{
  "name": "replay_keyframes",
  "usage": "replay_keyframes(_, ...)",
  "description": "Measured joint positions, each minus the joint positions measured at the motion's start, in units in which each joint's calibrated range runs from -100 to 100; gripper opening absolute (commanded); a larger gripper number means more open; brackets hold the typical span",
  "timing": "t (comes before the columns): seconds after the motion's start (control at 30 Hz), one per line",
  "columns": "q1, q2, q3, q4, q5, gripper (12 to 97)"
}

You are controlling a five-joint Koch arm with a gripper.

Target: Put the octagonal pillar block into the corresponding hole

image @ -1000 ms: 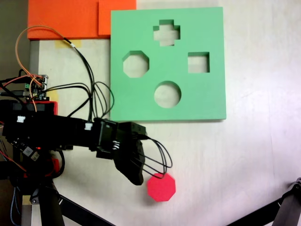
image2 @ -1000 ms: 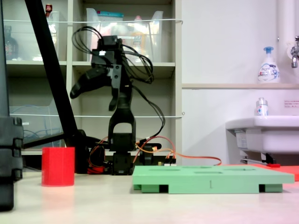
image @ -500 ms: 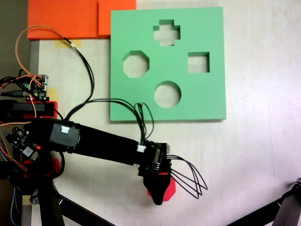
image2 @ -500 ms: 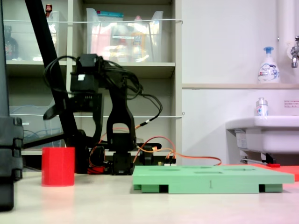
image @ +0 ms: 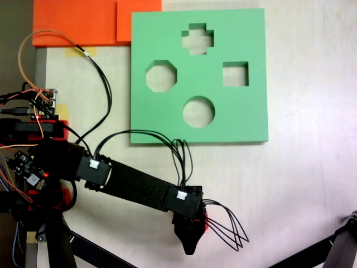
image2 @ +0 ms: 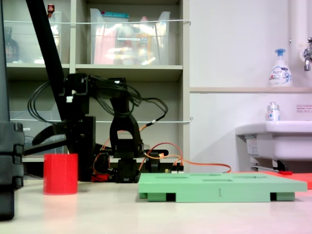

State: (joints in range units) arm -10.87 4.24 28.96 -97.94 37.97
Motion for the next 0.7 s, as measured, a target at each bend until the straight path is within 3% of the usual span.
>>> replay_keyframes(0.33, -0.7, 5.7, 0.0, 0.0, -1.0, 89.3)
replay_keyframes(0.47, -0.5, 6.4, 0.0, 0.1, -1.0, 72.3)
replay_keyframes(0.6, -0.5, 6.4, 1.5, 0.1, -1.0, 61.3)
replay_keyframes(0.7, -0.6, 5.9, 1.9, 0.0, -1.5, 46.6)
